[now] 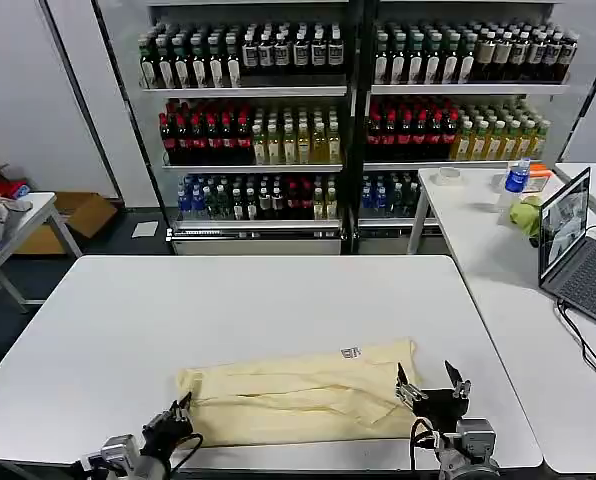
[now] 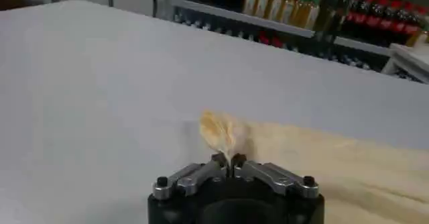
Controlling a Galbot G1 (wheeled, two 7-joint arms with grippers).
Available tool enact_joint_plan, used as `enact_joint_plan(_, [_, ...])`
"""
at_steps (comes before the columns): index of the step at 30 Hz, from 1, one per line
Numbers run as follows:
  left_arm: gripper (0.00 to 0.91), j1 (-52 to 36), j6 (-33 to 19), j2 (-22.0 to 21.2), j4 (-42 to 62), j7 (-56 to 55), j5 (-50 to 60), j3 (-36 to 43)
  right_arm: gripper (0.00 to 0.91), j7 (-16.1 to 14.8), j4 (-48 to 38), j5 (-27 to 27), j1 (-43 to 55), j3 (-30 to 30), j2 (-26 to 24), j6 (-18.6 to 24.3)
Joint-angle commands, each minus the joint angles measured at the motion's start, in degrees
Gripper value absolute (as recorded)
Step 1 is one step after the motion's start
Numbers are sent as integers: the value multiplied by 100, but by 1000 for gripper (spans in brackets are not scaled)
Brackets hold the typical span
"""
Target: Fold and organize the clothes.
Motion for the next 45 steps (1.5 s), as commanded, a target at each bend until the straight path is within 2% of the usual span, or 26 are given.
enact_joint_plan(1, [10, -184, 20, 646, 115, -9, -857, -891, 907, -4, 48, 23, -25, 66, -14, -7])
enact_joint_plan(9, [10, -457, 94, 1337, 690, 28, -1607, -1856, 907, -20, 86, 100, 39, 115, -68, -8])
enact_joint_plan(16, [10, -681, 247, 1564, 743, 10, -2404, -2273, 907, -26, 62, 131, 47, 157, -114, -10])
enact_joint_plan(24, [10, -540, 454, 1043, -598, 23, -3626, -1684, 907, -20, -6, 126, 47, 156, -111, -8])
enact_joint_plan(30, [10, -623, 522, 704, -1011, -44, -4752, -1288, 907, -26, 7, 130, -1, 213, -148, -5])
enact_joint_plan(37, [10, -943, 522, 448, -982, -113, -4851, -558, 907, -27, 2, 129, -24, 258, -153, 4])
enact_joint_plan(45, [10, -1444, 443, 39, -685, -156, -4240, 478, 907, -23, 6, 161, 18, 268, -175, -2])
